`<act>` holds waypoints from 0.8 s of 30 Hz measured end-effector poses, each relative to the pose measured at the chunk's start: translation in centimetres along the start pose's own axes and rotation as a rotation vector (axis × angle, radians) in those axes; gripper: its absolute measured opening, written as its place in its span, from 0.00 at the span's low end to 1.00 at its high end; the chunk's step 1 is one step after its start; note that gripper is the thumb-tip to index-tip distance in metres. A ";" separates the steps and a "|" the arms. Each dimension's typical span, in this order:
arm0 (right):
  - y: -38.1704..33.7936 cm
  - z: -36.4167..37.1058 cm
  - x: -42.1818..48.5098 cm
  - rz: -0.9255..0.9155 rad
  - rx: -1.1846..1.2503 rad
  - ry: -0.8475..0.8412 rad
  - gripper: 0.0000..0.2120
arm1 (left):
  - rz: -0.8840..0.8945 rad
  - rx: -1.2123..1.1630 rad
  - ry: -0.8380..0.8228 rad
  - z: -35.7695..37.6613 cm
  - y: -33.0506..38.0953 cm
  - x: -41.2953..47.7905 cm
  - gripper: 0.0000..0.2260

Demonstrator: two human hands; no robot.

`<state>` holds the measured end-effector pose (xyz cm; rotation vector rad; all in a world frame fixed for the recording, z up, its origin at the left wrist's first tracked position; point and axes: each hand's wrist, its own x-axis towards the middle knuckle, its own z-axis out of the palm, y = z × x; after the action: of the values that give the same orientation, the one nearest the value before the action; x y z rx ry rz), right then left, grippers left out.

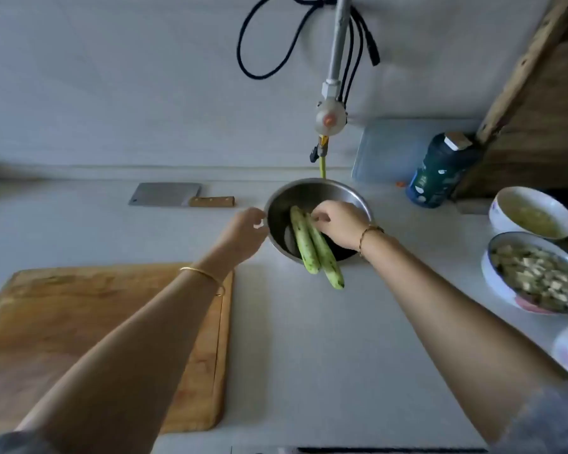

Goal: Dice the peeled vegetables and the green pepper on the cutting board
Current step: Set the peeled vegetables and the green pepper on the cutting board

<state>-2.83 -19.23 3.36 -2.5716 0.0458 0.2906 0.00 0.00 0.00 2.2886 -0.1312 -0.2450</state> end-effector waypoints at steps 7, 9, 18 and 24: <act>2.2 2.3 2.3 0.252 -0.161 -0.032 0.08 | -0.035 0.151 -0.182 4.7 1.3 2.9 0.12; 2.5 2.9 2.7 0.296 -0.168 -0.031 0.14 | -0.073 0.217 -0.207 5.7 2.0 3.8 0.10; 3.1 3.8 2.9 0.393 -0.058 -0.105 0.16 | -0.193 0.402 -0.279 8.3 3.0 5.7 0.23; 3.1 3.7 2.8 0.415 0.043 -0.165 0.17 | -0.340 0.182 -0.274 7.3 3.0 6.3 0.23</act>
<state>-1.14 -19.83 -1.86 -2.4675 0.5222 0.6465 4.46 -8.38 -3.42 2.4397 0.1025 -0.7502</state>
